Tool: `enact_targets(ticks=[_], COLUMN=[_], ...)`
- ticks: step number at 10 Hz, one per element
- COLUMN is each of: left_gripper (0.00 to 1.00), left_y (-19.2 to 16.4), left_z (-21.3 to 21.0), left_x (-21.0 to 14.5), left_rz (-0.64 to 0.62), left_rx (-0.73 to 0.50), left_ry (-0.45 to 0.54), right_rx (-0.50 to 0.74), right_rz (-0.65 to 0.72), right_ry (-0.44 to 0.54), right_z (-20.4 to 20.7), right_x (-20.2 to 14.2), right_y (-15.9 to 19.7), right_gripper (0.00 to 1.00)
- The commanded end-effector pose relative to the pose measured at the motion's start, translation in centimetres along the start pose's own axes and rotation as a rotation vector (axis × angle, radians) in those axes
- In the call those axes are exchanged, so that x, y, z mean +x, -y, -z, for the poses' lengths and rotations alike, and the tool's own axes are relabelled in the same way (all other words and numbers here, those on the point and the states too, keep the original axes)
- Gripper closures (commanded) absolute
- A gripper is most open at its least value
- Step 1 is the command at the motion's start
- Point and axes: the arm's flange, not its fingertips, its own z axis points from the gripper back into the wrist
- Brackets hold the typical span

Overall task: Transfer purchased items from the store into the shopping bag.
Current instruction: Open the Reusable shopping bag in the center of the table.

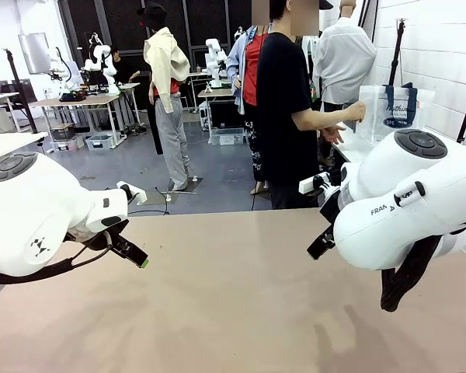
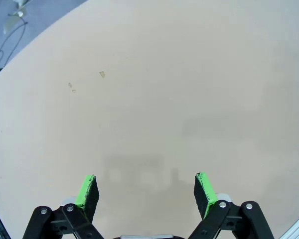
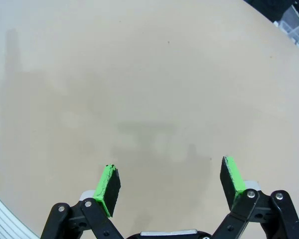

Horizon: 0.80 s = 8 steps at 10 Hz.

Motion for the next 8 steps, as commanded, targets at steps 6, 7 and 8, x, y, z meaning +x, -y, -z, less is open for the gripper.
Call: enact_targets(ticks=[6, 7, 8], left_gripper=[0.0, 0.0, 0.0], left_y=[-0.06, -0.06, -0.06], left_z=[0.0, 0.0, 0.0], left_x=[-0.02, -0.02, -0.02], left_rz=[-0.001, -0.001, -0.001], left_rx=[0.001, 0.001, 0.001], left_ry=[0.0, 0.0, 0.0], right_rx=[-0.001, -0.001, -0.001], right_rz=[-0.002, -0.002, -0.002], right_ry=[0.0, 0.0, 0.0], right_z=[0.01, 0.01, 0.01], right_x=[0.02, 0.02, 0.02], right_y=[-0.08, -0.08, -0.08], right_gripper=[0.0, 0.0, 0.0])
